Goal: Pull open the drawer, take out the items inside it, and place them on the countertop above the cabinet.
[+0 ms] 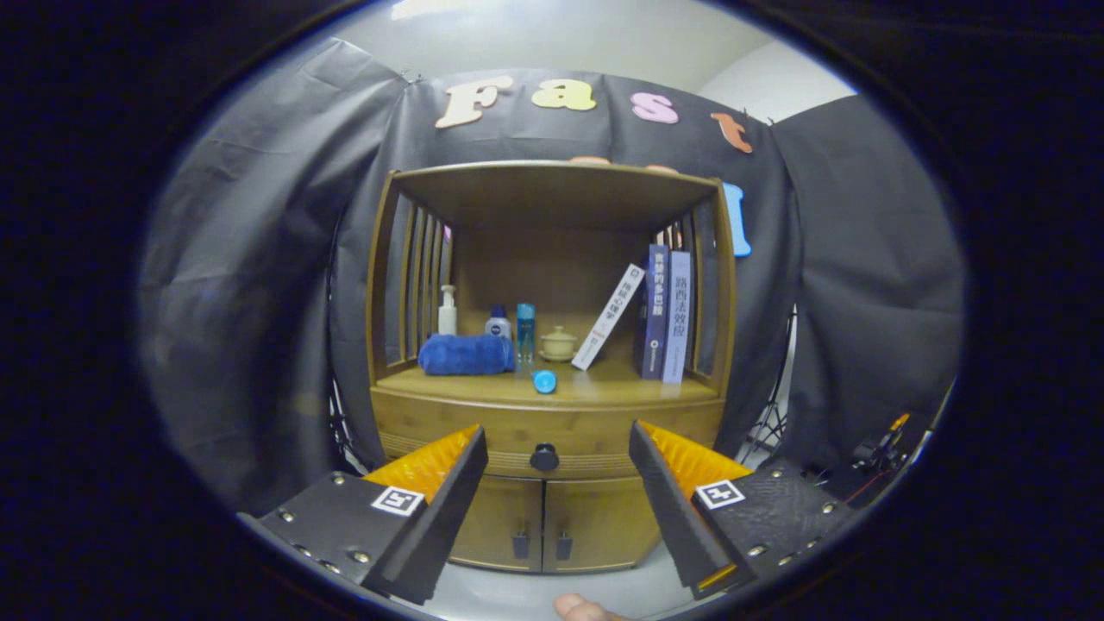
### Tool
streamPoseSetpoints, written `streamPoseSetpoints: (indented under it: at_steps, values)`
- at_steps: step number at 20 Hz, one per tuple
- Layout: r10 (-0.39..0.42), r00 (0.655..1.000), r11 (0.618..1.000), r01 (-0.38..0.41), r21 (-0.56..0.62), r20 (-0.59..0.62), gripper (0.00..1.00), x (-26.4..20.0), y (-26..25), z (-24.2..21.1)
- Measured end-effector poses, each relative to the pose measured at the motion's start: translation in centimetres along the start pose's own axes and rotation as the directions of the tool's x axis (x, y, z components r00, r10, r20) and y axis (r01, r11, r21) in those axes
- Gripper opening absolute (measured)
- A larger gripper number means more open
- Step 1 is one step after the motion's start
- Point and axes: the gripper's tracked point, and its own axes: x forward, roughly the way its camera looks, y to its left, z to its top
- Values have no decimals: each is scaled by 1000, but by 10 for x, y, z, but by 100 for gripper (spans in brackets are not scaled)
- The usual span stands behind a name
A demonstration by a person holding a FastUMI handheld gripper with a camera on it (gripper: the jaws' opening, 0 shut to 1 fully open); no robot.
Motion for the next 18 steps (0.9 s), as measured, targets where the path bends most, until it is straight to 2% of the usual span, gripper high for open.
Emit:
streamPoseSetpoints:
  at_steps: [4,10,18]
  values:
    - [16,998,1000,-16,8,63,99,-23,0,55]
    - [36,997,998,-40,57,72,99,-54,-17,103]
    - [-19,1000,986,16,167,14,99,-79,-76,116]
